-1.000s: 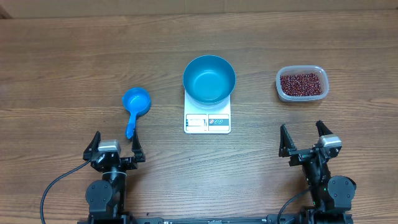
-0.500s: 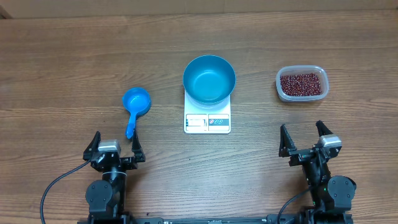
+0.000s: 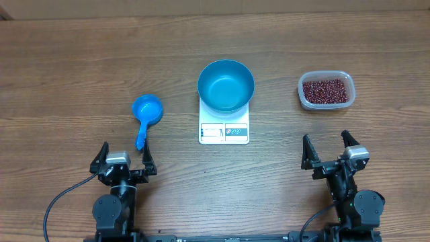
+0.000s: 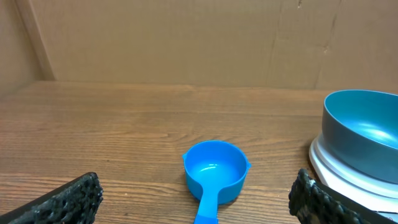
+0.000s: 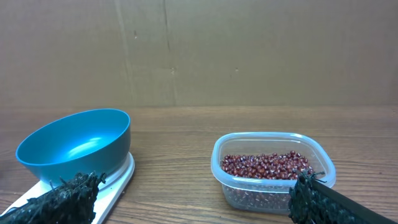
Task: Scoop item into bowl and weigh 150g on scale
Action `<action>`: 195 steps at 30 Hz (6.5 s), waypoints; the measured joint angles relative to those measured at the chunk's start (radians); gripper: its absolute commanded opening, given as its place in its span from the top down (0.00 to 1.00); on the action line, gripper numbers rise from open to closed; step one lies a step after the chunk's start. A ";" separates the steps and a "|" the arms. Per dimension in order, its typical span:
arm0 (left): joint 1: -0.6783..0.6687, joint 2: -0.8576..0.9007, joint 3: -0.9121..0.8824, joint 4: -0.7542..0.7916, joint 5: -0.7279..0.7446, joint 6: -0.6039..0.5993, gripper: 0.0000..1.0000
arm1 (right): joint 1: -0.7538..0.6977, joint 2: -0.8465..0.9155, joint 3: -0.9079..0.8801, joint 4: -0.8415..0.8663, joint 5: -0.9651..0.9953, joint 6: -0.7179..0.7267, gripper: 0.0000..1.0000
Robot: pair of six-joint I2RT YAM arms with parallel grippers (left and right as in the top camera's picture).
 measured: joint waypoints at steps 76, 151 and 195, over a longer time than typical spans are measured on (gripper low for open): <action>0.000 0.447 0.459 -0.300 -0.001 0.021 0.00 | 0.000 0.000 0.000 0.000 0.000 0.000 0.00; 0.000 1.678 1.582 -1.174 0.071 0.093 0.00 | 0.000 0.000 0.000 0.000 0.000 0.000 0.00; 0.000 1.678 1.582 -1.148 0.071 0.094 0.01 | 0.000 0.000 0.000 -0.001 0.000 0.000 0.00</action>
